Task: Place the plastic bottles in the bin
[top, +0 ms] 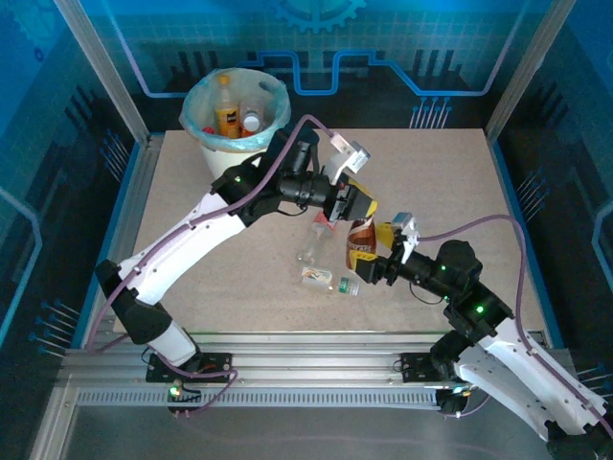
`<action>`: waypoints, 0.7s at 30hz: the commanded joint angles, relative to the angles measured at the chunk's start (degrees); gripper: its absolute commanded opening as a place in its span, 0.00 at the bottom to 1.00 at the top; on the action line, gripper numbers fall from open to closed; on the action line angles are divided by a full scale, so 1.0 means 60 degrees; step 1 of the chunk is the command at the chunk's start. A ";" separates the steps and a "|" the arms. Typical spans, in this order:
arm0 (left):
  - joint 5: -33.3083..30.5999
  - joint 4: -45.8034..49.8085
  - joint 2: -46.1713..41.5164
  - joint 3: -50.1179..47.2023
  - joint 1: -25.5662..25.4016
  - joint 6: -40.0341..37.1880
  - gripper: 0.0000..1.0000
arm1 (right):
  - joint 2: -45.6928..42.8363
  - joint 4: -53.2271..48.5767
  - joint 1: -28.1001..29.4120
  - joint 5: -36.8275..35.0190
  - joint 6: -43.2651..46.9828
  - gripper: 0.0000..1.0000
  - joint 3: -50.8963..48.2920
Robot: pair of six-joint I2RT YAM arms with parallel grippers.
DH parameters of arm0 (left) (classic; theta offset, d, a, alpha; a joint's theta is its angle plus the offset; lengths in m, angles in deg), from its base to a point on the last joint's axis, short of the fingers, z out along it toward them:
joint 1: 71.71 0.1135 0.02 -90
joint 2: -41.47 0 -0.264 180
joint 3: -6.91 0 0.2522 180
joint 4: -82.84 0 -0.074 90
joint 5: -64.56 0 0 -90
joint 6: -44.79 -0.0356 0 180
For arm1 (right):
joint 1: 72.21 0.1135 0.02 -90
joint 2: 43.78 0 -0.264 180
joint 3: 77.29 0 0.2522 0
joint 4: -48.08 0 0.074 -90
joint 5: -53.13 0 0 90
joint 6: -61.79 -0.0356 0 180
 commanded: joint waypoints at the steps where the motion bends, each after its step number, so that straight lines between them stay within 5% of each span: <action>1: -0.0521 0.0021 -0.0607 0.0128 -0.0041 -0.0079 0.00 | 0.0038 0.0393 0.0143 -0.0628 -0.0193 0.91 0.0324; 5: -0.1782 -0.0131 -0.1050 0.0030 0.0013 -0.0157 0.00 | 0.0186 0.0578 0.0158 -0.0540 -0.0326 1.00 0.0517; 11: -0.4051 -0.0065 -0.1639 0.0247 0.0666 -0.0122 0.00 | 0.0296 0.0439 0.0172 -0.1317 -0.0475 1.00 0.0763; 21: -0.6198 -0.0393 -0.1958 0.0922 0.4004 -0.0164 0.00 | 0.0711 -0.0110 0.0172 -0.1943 -0.0655 1.00 0.1123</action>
